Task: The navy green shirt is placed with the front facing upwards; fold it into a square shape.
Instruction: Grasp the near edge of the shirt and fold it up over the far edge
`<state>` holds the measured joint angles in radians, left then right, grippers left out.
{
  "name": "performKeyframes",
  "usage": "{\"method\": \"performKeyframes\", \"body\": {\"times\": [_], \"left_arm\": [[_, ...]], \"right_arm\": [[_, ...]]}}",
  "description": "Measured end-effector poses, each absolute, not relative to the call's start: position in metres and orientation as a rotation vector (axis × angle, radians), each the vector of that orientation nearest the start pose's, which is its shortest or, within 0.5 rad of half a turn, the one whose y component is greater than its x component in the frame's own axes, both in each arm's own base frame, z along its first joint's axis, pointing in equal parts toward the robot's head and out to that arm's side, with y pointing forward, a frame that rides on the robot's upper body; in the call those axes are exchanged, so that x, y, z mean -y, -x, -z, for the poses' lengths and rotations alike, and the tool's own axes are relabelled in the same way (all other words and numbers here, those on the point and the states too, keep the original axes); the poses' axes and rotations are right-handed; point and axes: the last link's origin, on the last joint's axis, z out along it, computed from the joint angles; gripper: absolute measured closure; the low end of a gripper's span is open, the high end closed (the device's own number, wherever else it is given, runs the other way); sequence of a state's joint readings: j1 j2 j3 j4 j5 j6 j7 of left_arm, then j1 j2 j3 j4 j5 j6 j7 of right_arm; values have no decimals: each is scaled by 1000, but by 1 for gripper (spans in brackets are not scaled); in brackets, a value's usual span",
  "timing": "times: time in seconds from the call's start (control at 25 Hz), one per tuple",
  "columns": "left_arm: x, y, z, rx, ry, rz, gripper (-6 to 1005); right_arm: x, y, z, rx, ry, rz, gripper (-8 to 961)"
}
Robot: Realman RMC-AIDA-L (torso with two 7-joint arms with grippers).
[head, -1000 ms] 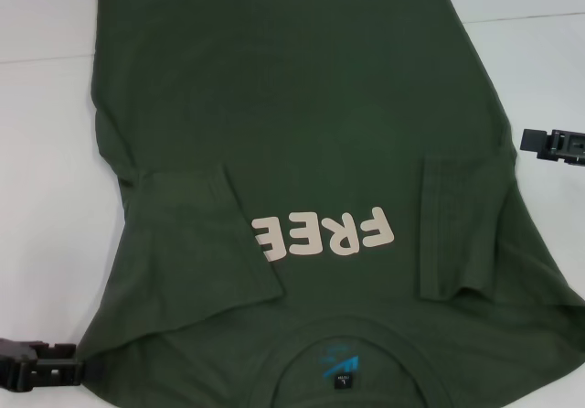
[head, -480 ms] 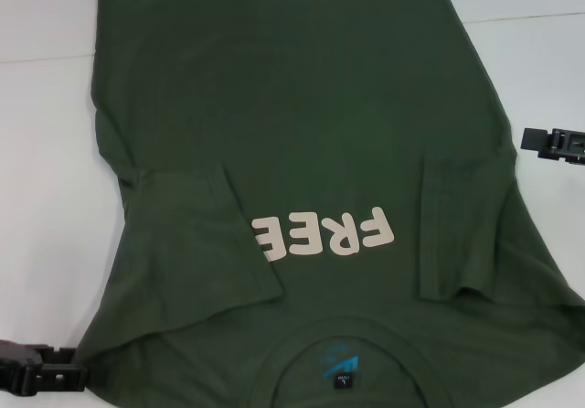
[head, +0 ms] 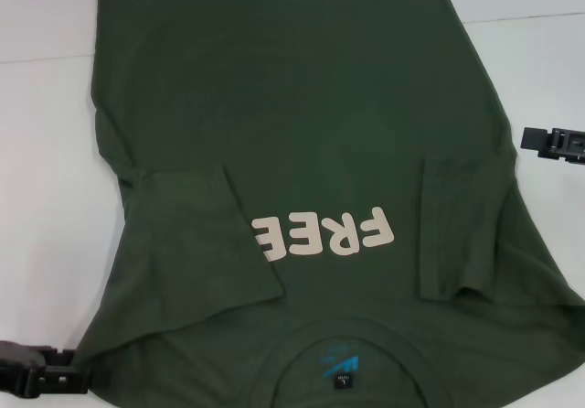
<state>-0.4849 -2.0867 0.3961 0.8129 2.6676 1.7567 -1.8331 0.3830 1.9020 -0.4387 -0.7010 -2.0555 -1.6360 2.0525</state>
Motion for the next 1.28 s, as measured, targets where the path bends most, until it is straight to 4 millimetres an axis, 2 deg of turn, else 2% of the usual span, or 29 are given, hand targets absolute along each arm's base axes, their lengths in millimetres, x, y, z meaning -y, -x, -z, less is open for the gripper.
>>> {"method": "performKeyframes", "body": {"times": [0.36,0.76,1.0,1.28], "left_arm": [[-269,335,-23,1515,2641,130,331],[-270,335,-20,1514,2646,123,788],[-270,335,-19,1512,2650,122,983],[-271,334,-20,1502,2652,126,983]], "right_arm": [[-300,-346,-109,-1562,2164,-804,70],[-300,-346,-109,-1564,2164,-805,70],[-300,-346,-109,-1564,2165,-806,69],[-300,-346,-109,-1561,2165,-805,70]]}}
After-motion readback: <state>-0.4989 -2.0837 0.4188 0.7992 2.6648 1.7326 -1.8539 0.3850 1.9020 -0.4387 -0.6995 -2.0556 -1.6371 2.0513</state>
